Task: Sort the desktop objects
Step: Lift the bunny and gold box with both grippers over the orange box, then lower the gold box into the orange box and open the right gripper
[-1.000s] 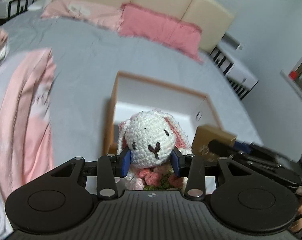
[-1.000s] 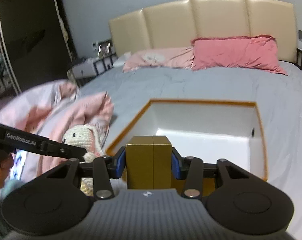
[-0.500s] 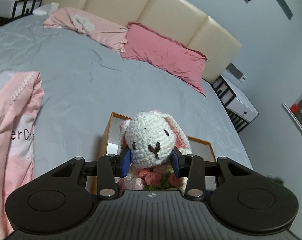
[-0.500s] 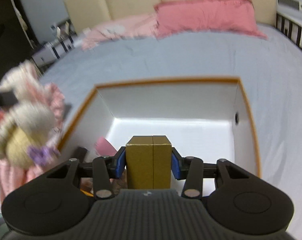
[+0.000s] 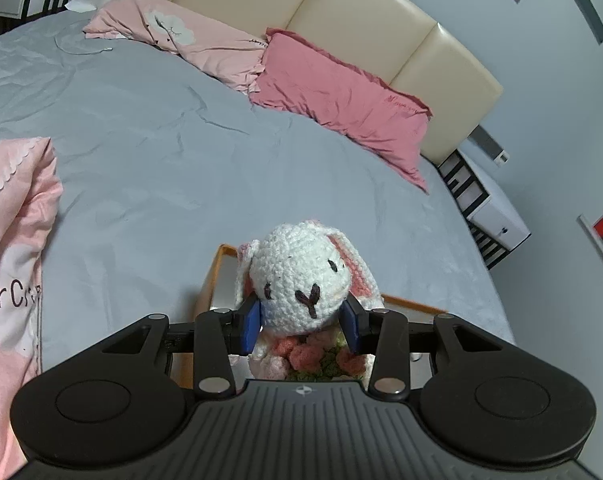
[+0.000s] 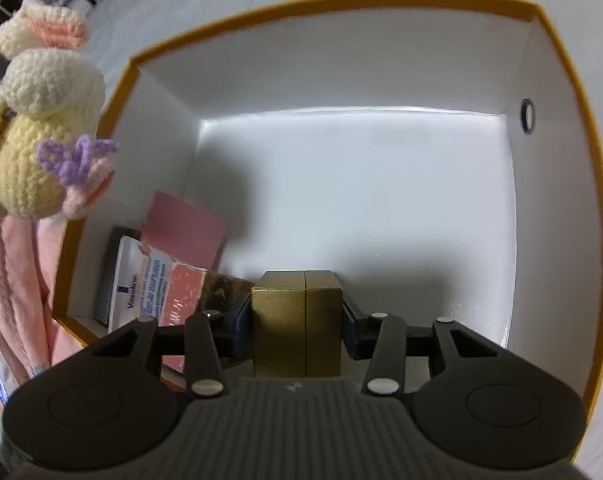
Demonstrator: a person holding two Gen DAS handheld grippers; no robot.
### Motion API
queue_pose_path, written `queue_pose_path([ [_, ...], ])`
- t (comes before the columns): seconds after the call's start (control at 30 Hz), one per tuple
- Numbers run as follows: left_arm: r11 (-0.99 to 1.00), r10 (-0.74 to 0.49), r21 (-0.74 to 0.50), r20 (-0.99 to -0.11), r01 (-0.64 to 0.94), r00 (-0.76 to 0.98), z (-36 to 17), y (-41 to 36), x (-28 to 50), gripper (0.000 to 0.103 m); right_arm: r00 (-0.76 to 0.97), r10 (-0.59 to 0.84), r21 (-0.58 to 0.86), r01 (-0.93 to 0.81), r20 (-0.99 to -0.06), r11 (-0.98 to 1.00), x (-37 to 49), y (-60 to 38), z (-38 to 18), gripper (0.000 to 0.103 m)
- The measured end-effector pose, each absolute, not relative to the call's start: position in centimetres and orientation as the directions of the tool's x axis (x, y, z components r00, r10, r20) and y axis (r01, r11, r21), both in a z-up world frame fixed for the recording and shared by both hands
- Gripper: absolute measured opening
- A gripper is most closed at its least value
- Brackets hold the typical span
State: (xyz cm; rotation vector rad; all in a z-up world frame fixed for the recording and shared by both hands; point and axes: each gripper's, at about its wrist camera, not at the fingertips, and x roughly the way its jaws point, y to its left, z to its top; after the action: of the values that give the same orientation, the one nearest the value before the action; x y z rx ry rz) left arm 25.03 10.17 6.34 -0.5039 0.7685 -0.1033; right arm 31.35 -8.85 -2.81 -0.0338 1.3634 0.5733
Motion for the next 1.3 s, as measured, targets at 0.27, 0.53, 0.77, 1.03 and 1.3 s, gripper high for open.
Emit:
queue_pose_path([
  [0.27,0.922,-0.229,-0.382,-0.665,-0.061,0.711,5.4,10.2,25.7,0.047,0.036,0.421,0.378,-0.376,-0.906,0.846,31.5,-9.8,-2.4,0.049],
  [0.53,0.921,-0.250,-0.389,-0.653,-0.033,0.715,4.8,10.6,26.1,0.047,0.029,0.474,0.449,-0.275,-0.880,0.850,32.2,-11.7,-3.1,0.024],
  [0.77,0.959,-0.209,-0.284,-0.663,0.017,0.719,4.6,8.4,26.2,0.047,0.047,0.453,0.419,-0.305,-0.890,0.855,32.7,-11.1,-2.9,0.023],
  [1.03,0.992,-0.121,-0.093,-0.635,0.079,0.763,3.9,5.1,25.9,0.047,0.275,0.397,0.223,-0.498,-0.875,0.838,32.5,-7.4,0.4,0.026],
  [1.3,0.993,-0.104,-0.030,-0.654,0.113,0.749,2.9,4.3,26.0,0.049,0.358,0.420,0.175,-0.551,-0.834,0.816,33.0,-4.6,0.7,0.027],
])
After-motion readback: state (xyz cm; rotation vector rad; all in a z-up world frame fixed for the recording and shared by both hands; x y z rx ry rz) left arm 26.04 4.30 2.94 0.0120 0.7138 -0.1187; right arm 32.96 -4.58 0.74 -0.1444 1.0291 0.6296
